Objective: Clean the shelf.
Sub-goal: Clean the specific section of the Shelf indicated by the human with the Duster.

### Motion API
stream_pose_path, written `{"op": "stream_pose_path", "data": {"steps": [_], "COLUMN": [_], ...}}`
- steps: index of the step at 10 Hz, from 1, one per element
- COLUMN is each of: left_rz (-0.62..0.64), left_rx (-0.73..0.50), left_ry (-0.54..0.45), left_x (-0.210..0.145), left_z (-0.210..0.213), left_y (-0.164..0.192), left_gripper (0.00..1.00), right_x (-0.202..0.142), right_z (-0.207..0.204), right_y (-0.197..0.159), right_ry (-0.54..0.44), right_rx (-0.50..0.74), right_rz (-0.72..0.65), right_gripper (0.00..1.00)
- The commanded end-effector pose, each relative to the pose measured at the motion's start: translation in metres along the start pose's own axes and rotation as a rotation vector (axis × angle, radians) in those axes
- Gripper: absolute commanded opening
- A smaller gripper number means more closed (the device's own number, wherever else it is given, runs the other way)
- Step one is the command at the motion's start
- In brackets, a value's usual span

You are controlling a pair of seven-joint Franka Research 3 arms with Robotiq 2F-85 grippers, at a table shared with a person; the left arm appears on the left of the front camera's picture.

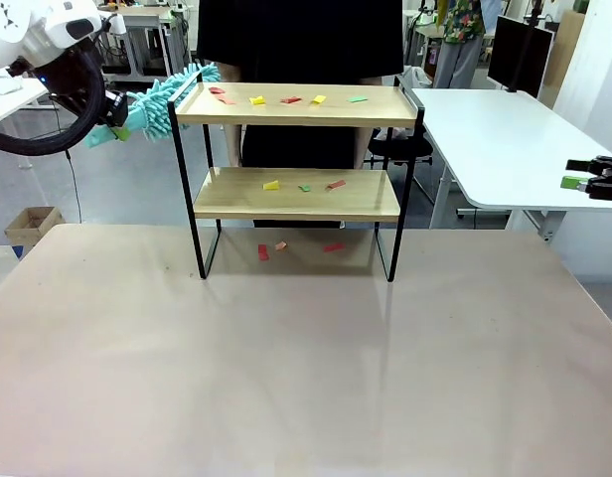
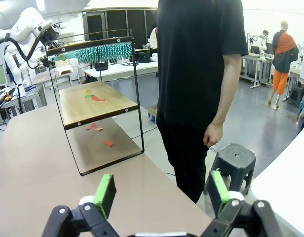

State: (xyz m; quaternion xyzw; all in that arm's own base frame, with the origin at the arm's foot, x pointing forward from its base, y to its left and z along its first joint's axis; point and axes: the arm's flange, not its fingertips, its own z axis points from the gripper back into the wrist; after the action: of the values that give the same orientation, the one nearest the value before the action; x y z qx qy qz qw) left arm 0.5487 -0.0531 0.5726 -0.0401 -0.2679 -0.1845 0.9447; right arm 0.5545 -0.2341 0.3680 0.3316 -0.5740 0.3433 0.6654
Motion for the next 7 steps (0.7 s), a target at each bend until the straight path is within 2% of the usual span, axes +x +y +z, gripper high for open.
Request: {"op": "stream_pose_path", "data": {"steps": [1,2,3,5,7], "left_rz": [-0.017,-0.017,0.0,-0.035,-0.074], "left_rx": [0.006,0.006,0.0,0.093,0.092], "left_ry": [-0.012,-0.012,0.0,0.137,0.248], "left_x": [0.001,0.001,0.0,-0.012,-0.033], "left_z": [0.003,0.003,0.0,0.022,0.051], "left_y": [0.001,0.001,0.0,0.009,0.01], "left_gripper": [0.0,0.0,0.13,0.13,0.13], "right_x": [0.003,0.003,0.003,0.003,0.003], "right_z": [-0.002,-0.002,-0.002,-0.002,-0.002], "right_y": [0.0,0.0,0.0,0.0,0.0], "right_ry": [-0.002,-0.002,-0.002,-0.002,-0.002], "right_rx": [0.002,0.002,0.002,0.002,0.002], "right_rz": [0.005,0.005,0.005,0.005,0.005], "right_gripper": [1.0,1.0,1.0,1.0,1.0]}}
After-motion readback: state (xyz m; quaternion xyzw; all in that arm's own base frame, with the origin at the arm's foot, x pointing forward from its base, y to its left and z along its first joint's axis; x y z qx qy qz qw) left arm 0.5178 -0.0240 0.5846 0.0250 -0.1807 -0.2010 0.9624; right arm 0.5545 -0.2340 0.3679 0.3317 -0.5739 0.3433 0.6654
